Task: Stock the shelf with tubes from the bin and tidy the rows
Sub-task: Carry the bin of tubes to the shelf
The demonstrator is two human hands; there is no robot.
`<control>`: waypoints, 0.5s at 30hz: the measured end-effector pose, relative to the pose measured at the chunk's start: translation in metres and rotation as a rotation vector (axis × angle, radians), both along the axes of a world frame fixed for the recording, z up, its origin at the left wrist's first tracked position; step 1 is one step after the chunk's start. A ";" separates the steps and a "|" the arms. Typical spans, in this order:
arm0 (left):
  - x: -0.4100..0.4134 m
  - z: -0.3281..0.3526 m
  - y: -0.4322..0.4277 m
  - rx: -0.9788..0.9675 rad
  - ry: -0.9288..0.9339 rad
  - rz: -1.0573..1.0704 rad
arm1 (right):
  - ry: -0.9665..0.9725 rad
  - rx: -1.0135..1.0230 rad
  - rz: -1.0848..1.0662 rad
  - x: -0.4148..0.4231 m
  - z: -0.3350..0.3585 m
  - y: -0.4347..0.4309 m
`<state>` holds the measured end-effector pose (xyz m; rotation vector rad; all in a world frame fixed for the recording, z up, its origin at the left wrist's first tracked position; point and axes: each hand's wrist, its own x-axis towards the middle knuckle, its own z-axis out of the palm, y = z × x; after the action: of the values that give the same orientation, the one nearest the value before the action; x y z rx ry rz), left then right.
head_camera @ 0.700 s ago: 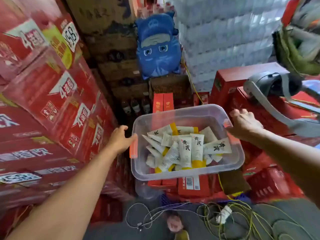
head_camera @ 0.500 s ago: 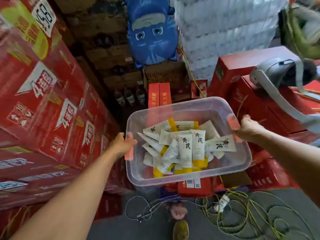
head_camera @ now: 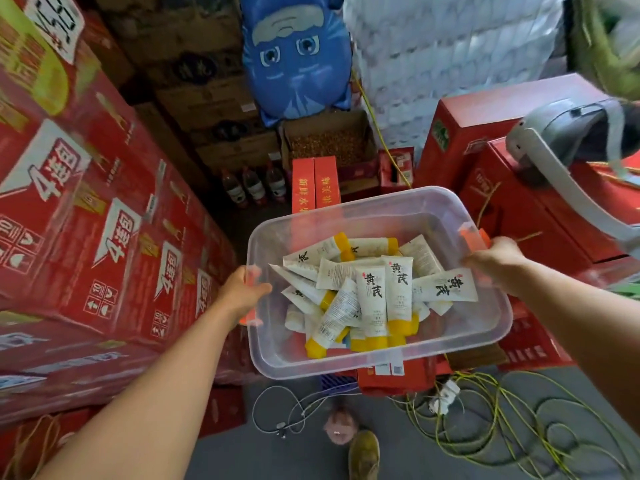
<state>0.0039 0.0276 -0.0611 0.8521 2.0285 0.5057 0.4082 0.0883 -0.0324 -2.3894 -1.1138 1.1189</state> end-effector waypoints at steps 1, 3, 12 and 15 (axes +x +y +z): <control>0.000 0.001 -0.002 0.030 0.038 -0.006 | 0.006 0.020 -0.013 0.000 0.001 -0.001; 0.003 0.002 -0.007 0.077 0.132 0.044 | 0.007 0.044 -0.025 0.001 0.001 -0.003; 0.006 0.003 -0.005 -0.011 -0.011 0.192 | 0.061 0.098 0.025 0.002 0.003 -0.005; 0.013 0.008 -0.014 -0.005 0.020 0.163 | 0.040 0.052 0.016 0.011 0.003 -0.024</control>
<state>0.0166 0.0141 -0.0527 0.6947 2.1275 0.5848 0.4187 0.0644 -0.0298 -2.3127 -1.1362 1.1238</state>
